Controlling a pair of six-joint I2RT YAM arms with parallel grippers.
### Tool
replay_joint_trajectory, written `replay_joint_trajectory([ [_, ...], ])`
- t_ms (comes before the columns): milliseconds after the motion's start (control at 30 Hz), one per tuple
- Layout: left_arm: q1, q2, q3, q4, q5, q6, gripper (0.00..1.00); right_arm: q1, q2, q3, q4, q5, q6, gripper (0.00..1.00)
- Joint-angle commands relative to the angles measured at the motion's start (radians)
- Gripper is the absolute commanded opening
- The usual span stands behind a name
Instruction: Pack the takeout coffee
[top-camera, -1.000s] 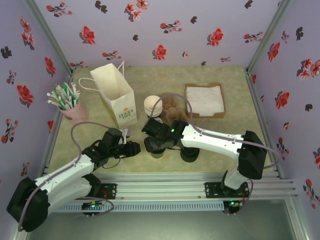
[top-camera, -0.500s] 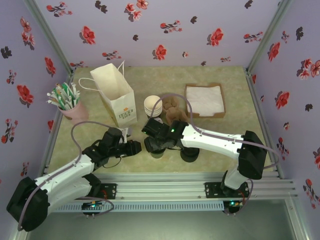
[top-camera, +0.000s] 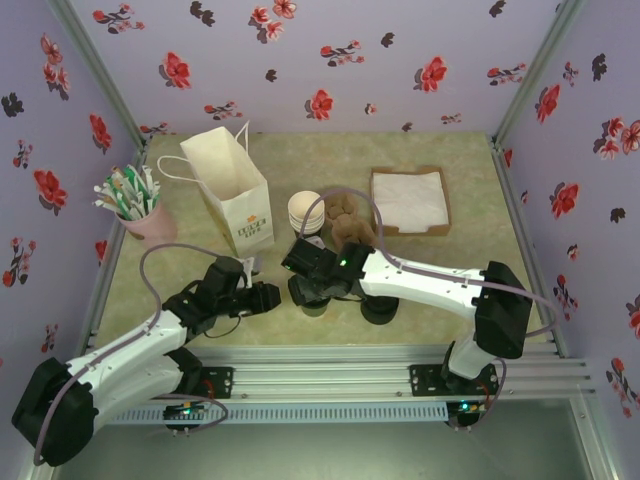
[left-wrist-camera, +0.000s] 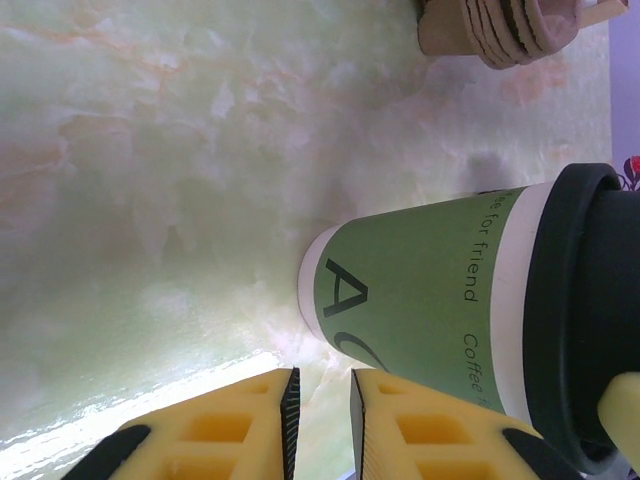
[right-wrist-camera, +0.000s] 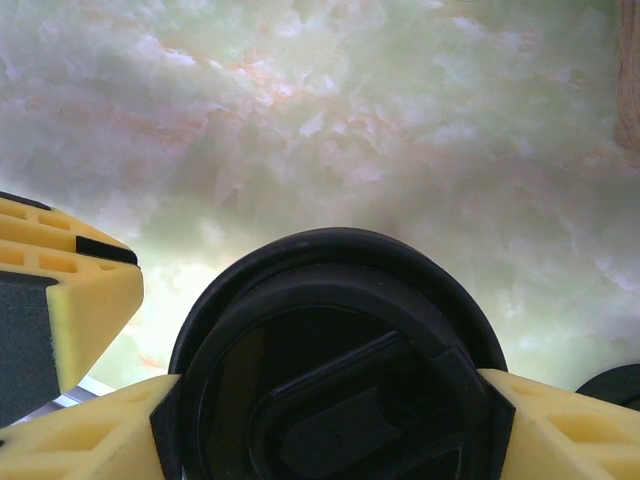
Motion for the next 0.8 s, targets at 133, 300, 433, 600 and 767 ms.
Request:
replay_joint_trajectory([
  [133, -0.001, -0.021, 0.038, -0.031, -0.017, 0.032, 0.22, 0.011, 0.085, -0.068, -0.041, -0.069, 0.05, 0.7],
  [300, 0.0, -0.024, 0.044, -0.039, -0.019, 0.037, 0.22, 0.012, 0.098, -0.072, -0.039, -0.083, 0.053, 0.7],
  [433, 0.0, -0.024, 0.048, -0.045, -0.021, 0.041, 0.22, 0.011, 0.111, -0.072, -0.037, -0.093, 0.055, 0.7],
  [600, 0.002, -0.029, 0.053, -0.052, -0.02, 0.044, 0.22, 0.014, 0.119, -0.065, -0.041, -0.099, 0.055, 0.7],
  [767, 0.003, -0.044, 0.059, -0.065, -0.023, 0.045, 0.24, 0.014, 0.103, -0.015, -0.083, -0.075, 0.048, 0.7],
])
